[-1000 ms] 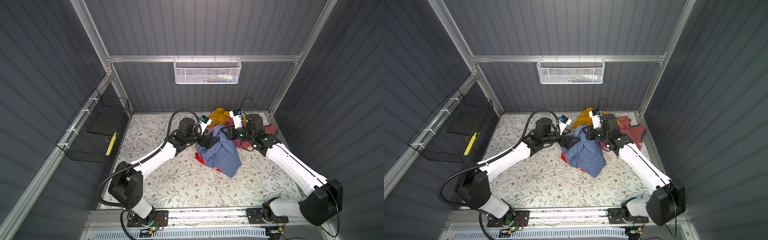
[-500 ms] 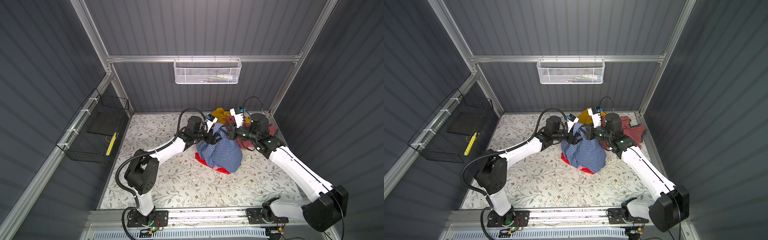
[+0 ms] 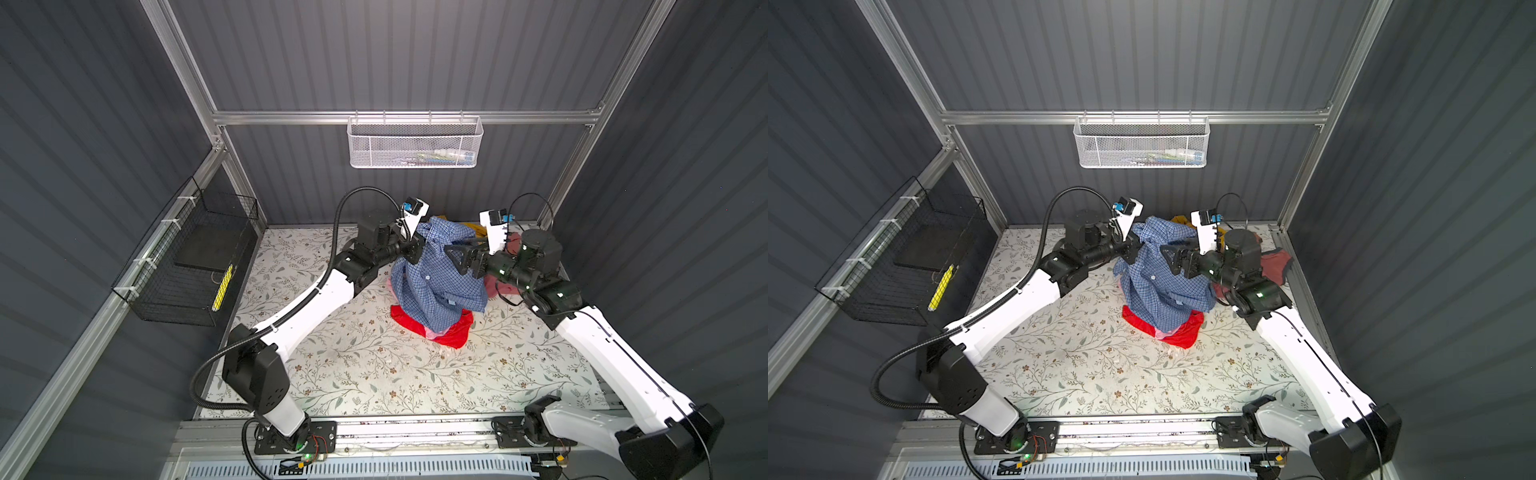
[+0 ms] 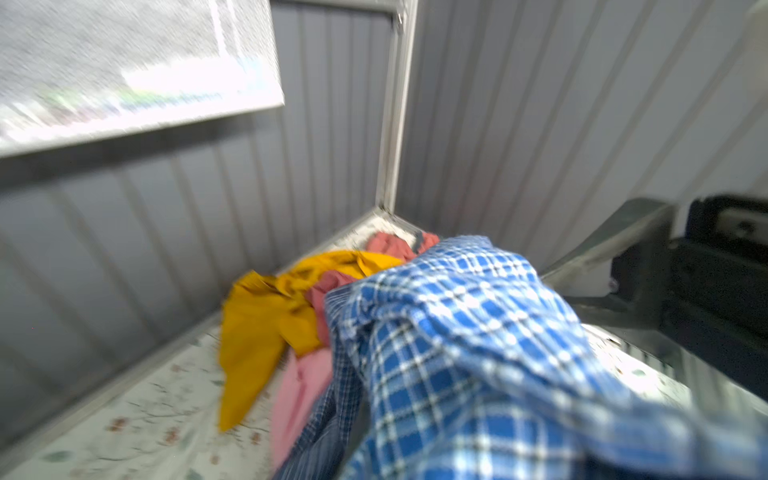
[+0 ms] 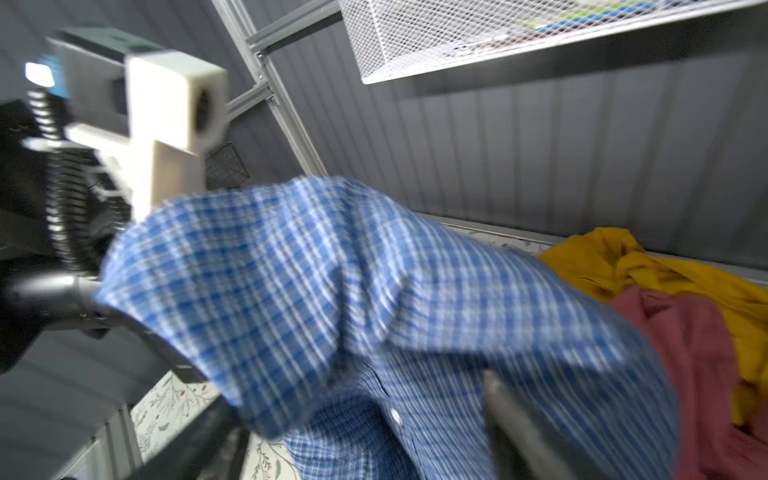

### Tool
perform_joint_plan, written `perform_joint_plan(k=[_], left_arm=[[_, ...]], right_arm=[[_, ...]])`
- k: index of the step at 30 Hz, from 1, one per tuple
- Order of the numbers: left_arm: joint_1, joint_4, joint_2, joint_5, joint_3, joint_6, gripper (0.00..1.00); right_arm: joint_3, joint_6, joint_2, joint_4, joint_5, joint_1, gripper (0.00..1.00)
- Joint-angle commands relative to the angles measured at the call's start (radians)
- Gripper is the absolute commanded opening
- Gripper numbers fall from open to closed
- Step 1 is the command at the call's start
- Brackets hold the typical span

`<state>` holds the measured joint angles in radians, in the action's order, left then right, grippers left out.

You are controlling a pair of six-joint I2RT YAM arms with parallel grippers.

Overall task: Pick out a specific cloth from the pile
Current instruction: 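Lift the plaid shirt with the left gripper while the right gripper releases and withdraws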

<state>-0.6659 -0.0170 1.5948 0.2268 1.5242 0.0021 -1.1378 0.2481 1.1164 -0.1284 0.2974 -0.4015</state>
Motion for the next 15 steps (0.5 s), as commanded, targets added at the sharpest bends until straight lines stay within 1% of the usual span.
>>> perform_joint_plan(k=[1,4,7,11,15], left_arm=[[0.008,-0.057,-0.051,-0.101,0.088,0.055,0.00],[0.008,-0.094,-0.068,-0.143,0.136,0.073,0.00],[0.008,-0.131,-0.088,-0.219,0.189,0.114,0.00],[0.010,-0.182,-0.102,-0.372,0.266,0.194,0.00],[0.018,-0.229,-0.093,-0.508,0.345,0.304,0.00]], right_arm=[[0.022,-0.044,-0.044,-0.007,-0.167,0.006,0.99],[0.037,-0.051,-0.062,-0.019,-0.247,0.009,0.99],[0.047,-0.049,-0.070,-0.027,-0.295,0.013,0.99],[0.054,-0.043,-0.066,-0.031,-0.297,0.017,0.99],[0.056,-0.029,-0.054,-0.028,-0.283,0.016,0.99]])
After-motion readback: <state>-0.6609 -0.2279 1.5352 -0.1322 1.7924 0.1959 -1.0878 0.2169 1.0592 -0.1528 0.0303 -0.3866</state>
